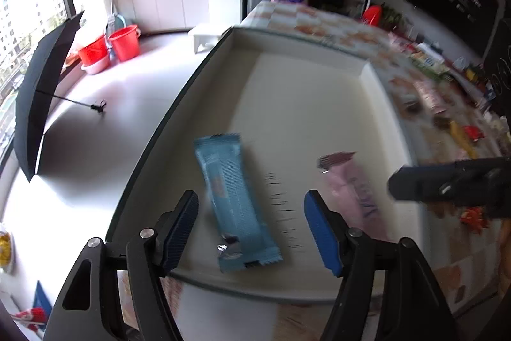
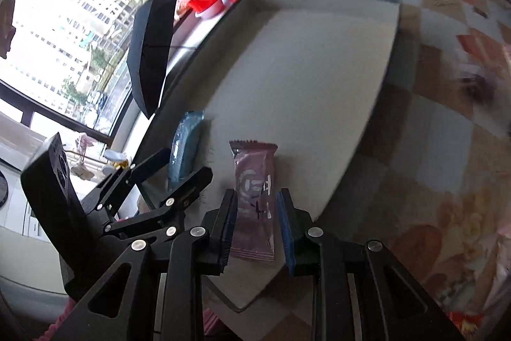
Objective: Organize snacks
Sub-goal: 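Carry both bars over the white tray and open both tools to drop them, then grasp the red packet with the left tool while the right tool grasps the gold bar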
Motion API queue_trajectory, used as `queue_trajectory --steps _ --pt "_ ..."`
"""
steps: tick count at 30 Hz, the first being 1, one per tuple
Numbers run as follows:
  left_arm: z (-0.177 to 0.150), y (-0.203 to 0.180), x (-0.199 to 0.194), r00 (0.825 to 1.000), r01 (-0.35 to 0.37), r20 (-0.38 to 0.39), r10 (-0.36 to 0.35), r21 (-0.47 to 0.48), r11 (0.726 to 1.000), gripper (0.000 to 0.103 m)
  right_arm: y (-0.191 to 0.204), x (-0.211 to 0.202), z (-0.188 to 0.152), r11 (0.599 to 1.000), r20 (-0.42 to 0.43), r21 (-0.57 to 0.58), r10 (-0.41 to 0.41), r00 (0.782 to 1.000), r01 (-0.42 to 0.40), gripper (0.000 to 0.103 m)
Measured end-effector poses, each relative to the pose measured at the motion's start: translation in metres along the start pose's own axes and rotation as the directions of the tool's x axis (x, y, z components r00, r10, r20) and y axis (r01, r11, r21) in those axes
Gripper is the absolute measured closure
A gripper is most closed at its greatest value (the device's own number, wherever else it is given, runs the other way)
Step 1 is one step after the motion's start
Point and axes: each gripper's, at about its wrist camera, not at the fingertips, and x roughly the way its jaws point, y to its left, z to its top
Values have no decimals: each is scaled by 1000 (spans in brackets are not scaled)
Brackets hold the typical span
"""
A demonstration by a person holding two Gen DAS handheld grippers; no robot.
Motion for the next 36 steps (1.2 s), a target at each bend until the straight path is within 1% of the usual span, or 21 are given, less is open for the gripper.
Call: queue_trajectory --steps 1,2,3,5,7,11,12,14,16,18,20,21,22,23,24,26,27,31,34,35,36 --pt "-1 -3 -9 1000 14 27 -14 -4 1000 26 0 -10 0 1000 39 1 14 999 -14 30" --pt "0 -6 -16 999 26 47 -25 -5 1000 24 -3 -27 -4 998 108 7 55 993 -56 11" --pt "1 -10 -21 997 37 63 -37 -2 999 24 -5 -40 -7 998 160 17 50 986 -53 1" --pt "6 -22 -34 994 57 91 -59 20 998 24 -15 -68 -16 999 255 44 16 967 -28 1" --pt "9 -38 -45 991 79 100 -85 63 995 23 -29 -85 -25 997 276 77 -1 961 -21 1" --pt "6 -83 -55 982 160 79 -174 161 974 22 -84 -124 -50 976 307 208 -123 944 59 1" --pt "4 -94 -56 979 177 69 -193 192 965 22 -102 -132 -60 962 303 257 -171 938 93 1" --pt "-5 -124 -57 973 203 48 -225 274 940 22 -123 -144 -75 936 284 326 -232 931 134 1" --pt "-13 -153 -55 969 219 29 -244 355 909 22 -152 -157 -97 898 250 396 -307 918 192 1" --pt "-22 -182 -53 965 226 22 -260 429 875 22 -171 -163 -118 856 202 442 -389 899 270 1" --pt "-30 -203 -50 962 230 19 -272 480 846 22 -184 -168 -139 820 159 460 -453 877 340 1" --pt "-33 -212 -48 960 238 9 -280 503 831 22 -190 -168 -149 799 132 460 -493 860 387 1" --pt "-36 -222 -45 956 252 -7 -293 528 811 22 -190 -168 -156 785 120 449 -526 842 427 1" --pt "-38 -232 -41 953 264 -25 -302 556 788 21 -190 -169 -165 768 121 420 -576 809 484 1" --pt "-41 -239 -38 954 261 -29 -298 571 779 21 -188 -167 -171 750 103 388 -613 783 536 1" --pt "-42 -252 -30 956 253 -36 -291 604 756 21 -183 -161 -176 735 100 326 -652 752 594 1" --pt "-42 -257 -27 956 256 -43 -292 610 750 21 -184 -160 -177 732 109 306 -662 742 609 1" --pt "-34 -273 -12 947 298 -92 -307 607 737 21 -194 -168 -190 741 144 305 -657 740 598 1" --pt "-35 -284 2 946 315 -144 -289 611 726 21 -193 -166 -195 746 172 290 -656 735 599 1" --pt "-35 -287 7 946 319 -161 -281 611 724 21 -192 -163 -190 749 180 284 -655 734 599 1" --pt "-35 -290 12 944 328 -172 -283 602 728 21 -192 -163 -191 751 189 279 -654 733 598 1"
